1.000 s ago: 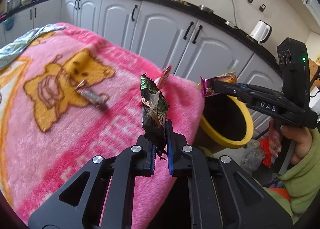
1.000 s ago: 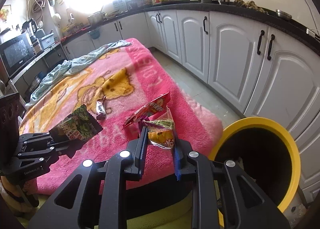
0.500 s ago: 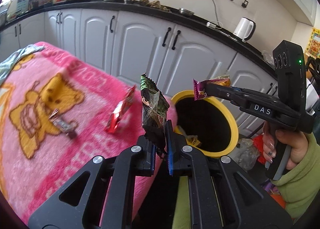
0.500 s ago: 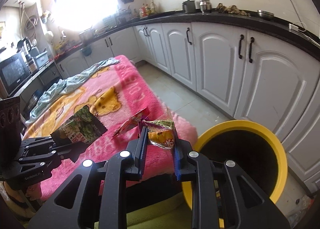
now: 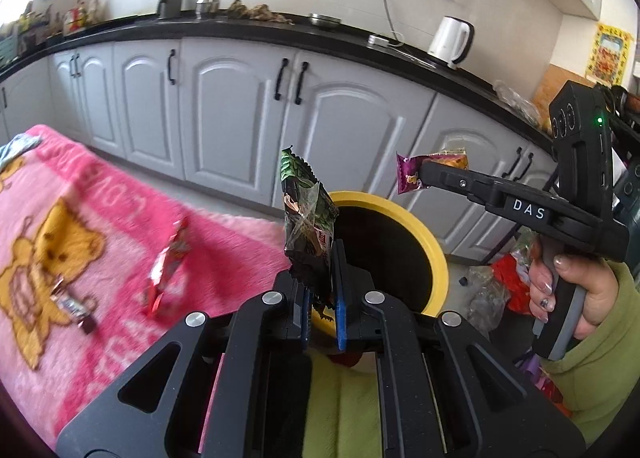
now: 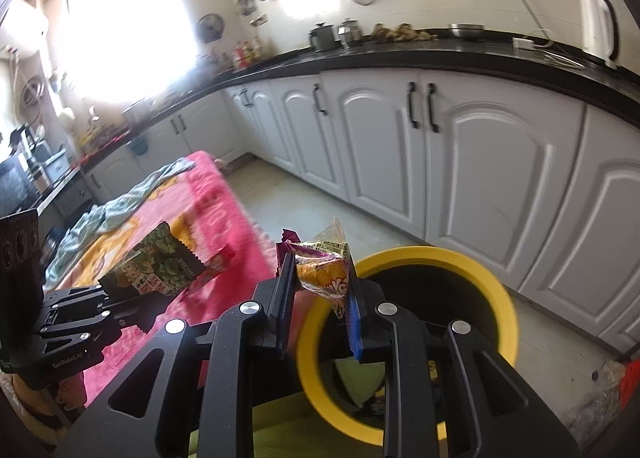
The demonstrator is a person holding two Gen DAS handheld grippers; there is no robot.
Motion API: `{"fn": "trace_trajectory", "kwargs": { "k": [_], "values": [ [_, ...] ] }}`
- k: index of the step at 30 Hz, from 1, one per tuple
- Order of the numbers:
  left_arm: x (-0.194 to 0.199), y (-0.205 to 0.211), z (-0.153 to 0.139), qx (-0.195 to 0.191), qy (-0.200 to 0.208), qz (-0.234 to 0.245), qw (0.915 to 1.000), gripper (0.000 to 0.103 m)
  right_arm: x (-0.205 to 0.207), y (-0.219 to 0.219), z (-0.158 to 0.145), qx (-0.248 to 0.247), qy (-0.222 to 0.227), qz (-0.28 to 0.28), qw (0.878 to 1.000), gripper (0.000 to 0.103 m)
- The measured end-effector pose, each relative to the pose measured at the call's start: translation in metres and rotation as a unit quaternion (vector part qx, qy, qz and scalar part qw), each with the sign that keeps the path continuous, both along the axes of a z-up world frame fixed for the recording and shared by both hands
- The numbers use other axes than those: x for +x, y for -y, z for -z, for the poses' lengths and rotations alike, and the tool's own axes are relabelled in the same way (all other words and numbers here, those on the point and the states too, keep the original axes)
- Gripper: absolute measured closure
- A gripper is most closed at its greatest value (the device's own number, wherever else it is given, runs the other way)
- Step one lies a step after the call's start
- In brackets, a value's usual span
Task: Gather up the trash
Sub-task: 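Carry the green packet and yellow wrapper with both tools toward the bin, then open both tools to drop the packet and wrapper into the bin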
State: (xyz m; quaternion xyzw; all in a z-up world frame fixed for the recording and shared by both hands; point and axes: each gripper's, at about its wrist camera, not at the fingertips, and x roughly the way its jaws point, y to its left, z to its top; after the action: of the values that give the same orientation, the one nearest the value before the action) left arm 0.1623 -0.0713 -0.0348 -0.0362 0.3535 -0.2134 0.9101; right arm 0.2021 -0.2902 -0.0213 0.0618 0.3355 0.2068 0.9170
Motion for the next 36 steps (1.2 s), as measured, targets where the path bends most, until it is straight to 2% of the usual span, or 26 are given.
{"fn": "trace_trajectory", "kwargs": {
  "k": [5, 15, 25, 28, 30, 32, 34, 36],
  "values": [
    [0.014, 0.027, 0.009, 0.003, -0.008, 0.024, 0.9997, 0.098, 0.002, 0.025, 0.013, -0.007, -0.015, 0.028, 0.999, 0.08],
    [0.05, 0.069, 0.038, 0.008, -0.05, 0.052, 0.9974, 0.098, 0.008, 0.055, 0.06, -0.02, -0.066, 0.06, 0.996, 0.079],
    [0.074, 0.087, 0.064, 0.017, -0.08, 0.057, 0.9951, 0.098, 0.018, 0.061, 0.092, -0.027, -0.103, 0.066, 0.992, 0.078],
    [0.078, 0.087, 0.07, 0.017, -0.086, 0.054, 0.9946, 0.097, 0.021, 0.061, 0.098, -0.029, -0.111, 0.067, 0.991, 0.074],
    [0.08, 0.087, 0.072, 0.022, -0.084, 0.05, 0.9949, 0.09, 0.024, 0.062, 0.101, -0.03, -0.114, 0.073, 0.99, 0.064],
    [0.082, 0.085, 0.074, 0.022, -0.086, 0.045, 0.9951, 0.069, 0.025, 0.065, 0.103, -0.031, -0.116, 0.082, 0.989, 0.055],
    [0.082, 0.08, 0.074, 0.018, -0.088, 0.038, 0.9952, 0.062, 0.026, 0.069, 0.104, -0.029, -0.116, 0.088, 0.989, 0.05],
    [0.082, 0.077, 0.073, 0.018, -0.087, 0.034, 0.9954, 0.059, 0.026, 0.073, 0.105, -0.027, -0.117, 0.095, 0.988, 0.048]
  ]
}}
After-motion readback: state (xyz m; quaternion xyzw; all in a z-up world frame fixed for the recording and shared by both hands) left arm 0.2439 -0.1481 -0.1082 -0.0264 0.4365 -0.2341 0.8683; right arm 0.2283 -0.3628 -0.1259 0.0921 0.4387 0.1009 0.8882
